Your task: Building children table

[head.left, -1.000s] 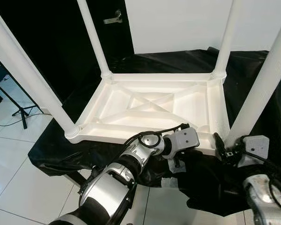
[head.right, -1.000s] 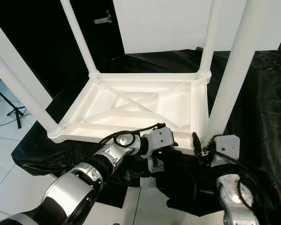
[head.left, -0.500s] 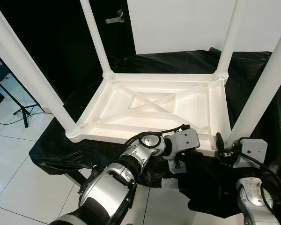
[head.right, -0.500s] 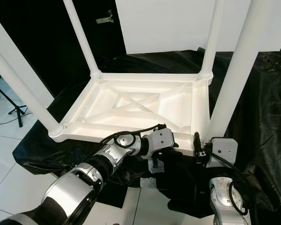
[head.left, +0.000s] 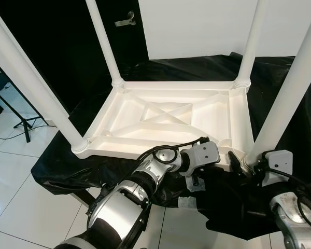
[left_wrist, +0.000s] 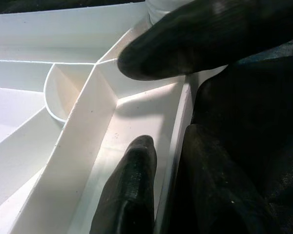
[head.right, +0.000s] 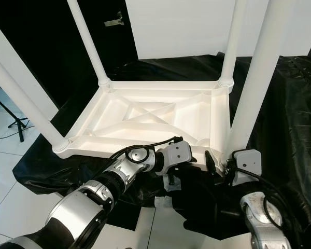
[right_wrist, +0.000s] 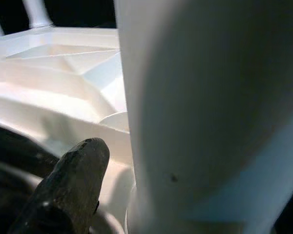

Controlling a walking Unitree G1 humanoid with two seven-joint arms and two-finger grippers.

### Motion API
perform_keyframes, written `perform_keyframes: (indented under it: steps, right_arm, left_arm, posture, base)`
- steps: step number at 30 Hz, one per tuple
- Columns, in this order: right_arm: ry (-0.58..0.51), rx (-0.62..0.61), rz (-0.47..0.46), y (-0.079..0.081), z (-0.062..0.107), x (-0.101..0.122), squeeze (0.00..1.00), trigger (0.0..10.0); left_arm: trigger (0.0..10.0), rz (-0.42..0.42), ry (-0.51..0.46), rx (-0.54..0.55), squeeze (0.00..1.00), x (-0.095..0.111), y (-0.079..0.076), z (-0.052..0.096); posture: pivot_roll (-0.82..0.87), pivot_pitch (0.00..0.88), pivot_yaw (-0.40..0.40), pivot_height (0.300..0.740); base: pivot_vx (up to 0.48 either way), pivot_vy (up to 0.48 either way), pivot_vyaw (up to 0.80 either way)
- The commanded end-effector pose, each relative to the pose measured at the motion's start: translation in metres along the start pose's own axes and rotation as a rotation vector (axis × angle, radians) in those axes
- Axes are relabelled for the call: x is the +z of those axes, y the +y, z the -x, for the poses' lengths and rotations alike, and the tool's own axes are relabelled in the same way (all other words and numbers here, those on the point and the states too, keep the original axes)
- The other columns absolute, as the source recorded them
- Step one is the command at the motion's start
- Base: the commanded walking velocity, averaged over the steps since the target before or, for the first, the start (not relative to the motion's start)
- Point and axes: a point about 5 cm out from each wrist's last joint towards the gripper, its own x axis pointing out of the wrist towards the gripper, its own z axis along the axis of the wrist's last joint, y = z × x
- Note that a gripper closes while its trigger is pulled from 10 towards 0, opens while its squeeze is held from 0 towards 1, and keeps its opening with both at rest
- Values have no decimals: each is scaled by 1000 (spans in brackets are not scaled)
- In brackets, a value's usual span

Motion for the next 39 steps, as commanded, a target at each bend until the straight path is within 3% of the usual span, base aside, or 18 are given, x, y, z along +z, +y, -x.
perform_keyframes:
  steps: [1,4,5,6,22,24,26,27,28,31,34,38,39]
  right_arm:
    - [106,218,-66,30,2,-20,0,10000]
    - [114,247,-62,30,3,-21,0,10000]
    - [122,283,-55,28,4,-21,0,2706]
    - [125,314,-50,25,5,-20,0,0]
    - [133,337,-69,15,7,-19,0,0]
    - [140,181,-110,23,8,-23,0,0]
    - [88,-181,-100,10,9,-22,0,0]
    - [88,-181,-100,10,9,-22,0,0]
    - [68,-276,-88,7,14,-21,0,0]
    - [65,-306,-92,10,17,-22,0,0]
    - [77,-287,-113,26,18,-25,0,0]
    - [77,-288,-115,29,16,-25,0,0]
    - [80,-273,-120,29,15,-25,0,2078]
  left_arm:
    - [10000,59,66,60,0,-18,-12,-5]
    - [10000,60,68,60,0,-19,-13,-5]
    - [10000,60,69,61,0,-19,-13,-5]
    - [10000,61,69,61,0,-19,-12,-5]
    - [10000,58,66,58,0,-17,-12,-6]
    - [10000,56,66,53,0,-17,-13,-6]
    - [10000,55,66,52,0,-17,-13,-7]
    - [10000,55,66,52,0,-17,-13,-7]
    - [10000,56,66,54,0,-17,-13,-7]
    - [10000,56,66,55,0,-17,-13,-6]
    - [10000,56,69,55,0,-18,-13,-6]
    - [10000,56,68,56,0,-18,-13,-6]
    - [10000,57,67,56,0,-17,-13,-6]
  posture:
    - [-6,0,105,740]
    - [-6,0,105,740]
    - [-5,0,105,740]
    - [-5,0,106,740]
    - [-15,0,110,740]
    - [-18,0,113,740]
    - [-12,0,108,740]
    - [-12,0,108,740]
    - [-10,0,107,740]
    - [-12,0,107,740]
    - [-12,0,107,740]
    - [-12,0,107,740]
    - [-13,0,107,740]
  base:
    - [0,0,0]
    - [0,0,0]
    - [0,0,0]
    - [0,0,0]
    - [0,0,0]
    - [0,0,0]
    - [0,0,0]
    - [0,0,0]
    - [0,0,0]
    - [0,0,0]
    - [0,0,0]
    - [0,0,0]
    - [0,0,0]
